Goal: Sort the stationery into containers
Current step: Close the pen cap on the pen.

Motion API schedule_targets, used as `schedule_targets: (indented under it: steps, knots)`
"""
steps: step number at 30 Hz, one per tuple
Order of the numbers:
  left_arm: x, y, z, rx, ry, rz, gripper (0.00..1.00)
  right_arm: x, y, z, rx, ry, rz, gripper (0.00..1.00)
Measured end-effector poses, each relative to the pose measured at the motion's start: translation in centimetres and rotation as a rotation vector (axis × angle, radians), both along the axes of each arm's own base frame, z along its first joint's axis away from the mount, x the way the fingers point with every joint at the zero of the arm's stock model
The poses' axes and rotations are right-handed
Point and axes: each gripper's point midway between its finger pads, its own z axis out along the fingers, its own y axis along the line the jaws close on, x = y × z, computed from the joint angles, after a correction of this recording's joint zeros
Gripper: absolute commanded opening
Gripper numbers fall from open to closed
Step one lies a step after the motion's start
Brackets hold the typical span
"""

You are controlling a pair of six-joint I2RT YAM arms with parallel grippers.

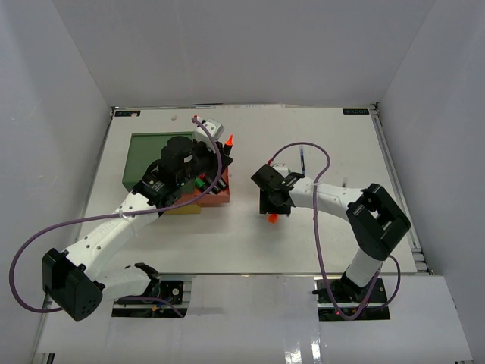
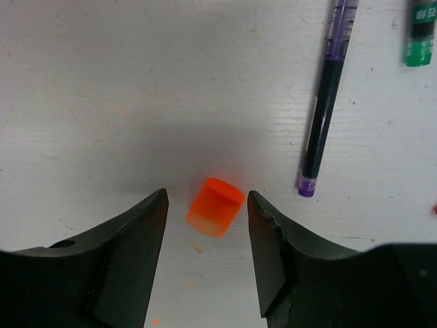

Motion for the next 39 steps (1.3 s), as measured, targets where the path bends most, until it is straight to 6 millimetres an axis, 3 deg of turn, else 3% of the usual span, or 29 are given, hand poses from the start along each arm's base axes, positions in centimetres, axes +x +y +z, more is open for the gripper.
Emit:
schedule_targets:
  steps: [7,19,36,39]
  knots:
    - [0.0,0.0,0.0,0.000,0.000,0.000,0.00,-0.7,-0.5,-2.0,-0.040,0.055,-0.047,0.53]
    - [0.0,0.0,0.0,-0.003,-0.003,0.000,0.00,-0.7,-0.6,-2.1,-0.035,0.056,-0.074,0.47]
    - [-0.1,0.0,-0.3,-0.002,0.006,-0.001,0.00,-0.6,-0.4,-1.8,-0.024,0.051,-0.074,0.08]
    - [-0.1,-0.1,-0.3,-0.006,0.008,-0.006,0.00,-0.2,-0.3,-0.8,-0.011,0.020,-0.064,0.08]
